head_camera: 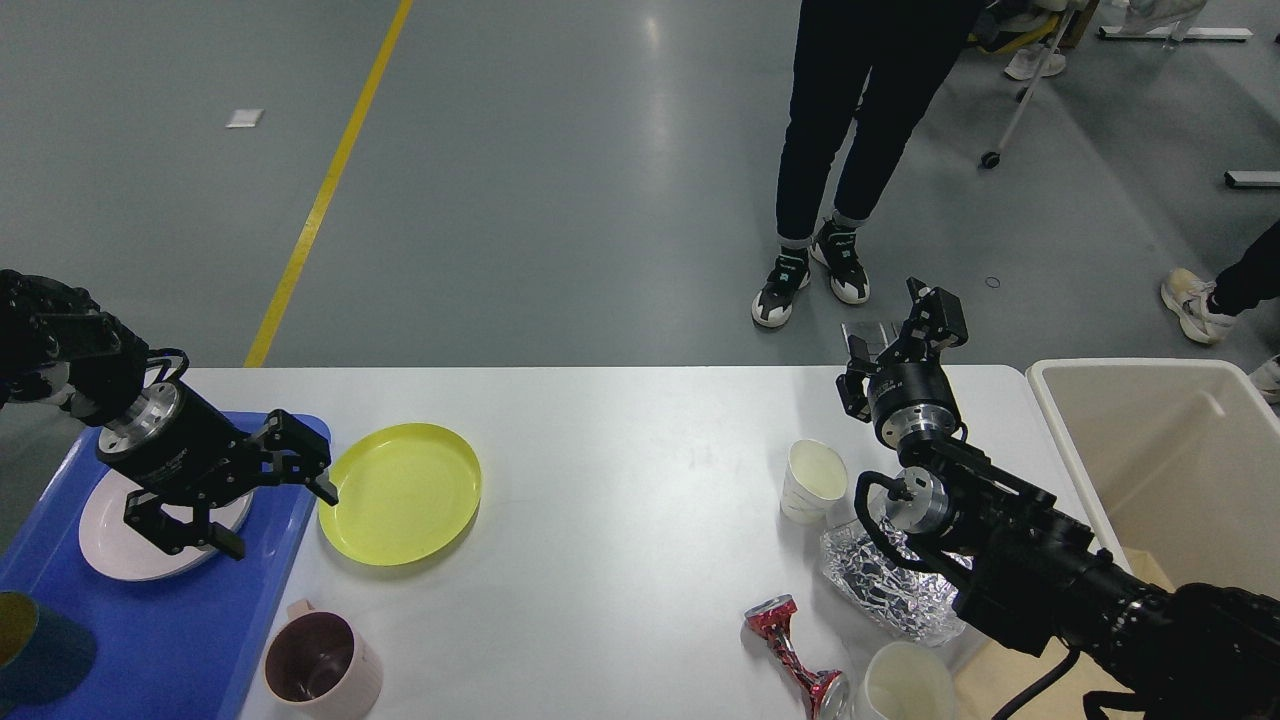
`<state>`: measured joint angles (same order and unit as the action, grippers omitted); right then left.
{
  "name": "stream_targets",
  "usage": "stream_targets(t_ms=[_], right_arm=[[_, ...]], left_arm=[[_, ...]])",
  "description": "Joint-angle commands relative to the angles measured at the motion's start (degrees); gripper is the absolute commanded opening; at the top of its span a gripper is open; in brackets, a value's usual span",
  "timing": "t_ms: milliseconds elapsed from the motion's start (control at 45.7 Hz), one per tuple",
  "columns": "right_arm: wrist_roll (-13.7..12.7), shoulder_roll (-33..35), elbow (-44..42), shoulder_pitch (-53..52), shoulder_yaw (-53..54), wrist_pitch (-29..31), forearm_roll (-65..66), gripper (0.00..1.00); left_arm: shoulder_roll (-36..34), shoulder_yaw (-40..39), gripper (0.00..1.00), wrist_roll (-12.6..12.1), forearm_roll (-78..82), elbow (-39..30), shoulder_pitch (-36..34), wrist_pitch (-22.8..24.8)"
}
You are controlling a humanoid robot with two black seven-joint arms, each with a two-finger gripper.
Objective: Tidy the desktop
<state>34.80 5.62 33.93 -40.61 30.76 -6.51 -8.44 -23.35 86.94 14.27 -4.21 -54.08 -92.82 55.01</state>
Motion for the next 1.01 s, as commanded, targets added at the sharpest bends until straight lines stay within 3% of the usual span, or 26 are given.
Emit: stream_targets(t_ms=[0, 175, 285, 986], right_arm=[[0.0, 0.0, 0.0, 0.0, 0.0, 0.0, 0.0, 1.0], [0.0, 0.0, 0.0, 0.0, 0.0, 0.0, 0.0, 1.0], [0.0, 0.0, 0.0, 0.0, 0.0, 0.0, 0.0, 1.0], [0.0, 0.0, 0.0, 0.0, 0.0, 0.0, 0.0, 1.0]], left_arm=[[1.29, 0.08, 1.0, -3.89, 3.06, -0.59, -0.17, -0.01], [2.26, -0.36, 1.0, -10.48, 4.3, -3.31, 0.36, -0.01], [2.26, -1.42, 1.0, -12.86, 4.56, -4.81, 0.62, -0.01], [5.6, -6.87, 1.0, -13.83, 4.74, -2.79, 7.74, -0.01]])
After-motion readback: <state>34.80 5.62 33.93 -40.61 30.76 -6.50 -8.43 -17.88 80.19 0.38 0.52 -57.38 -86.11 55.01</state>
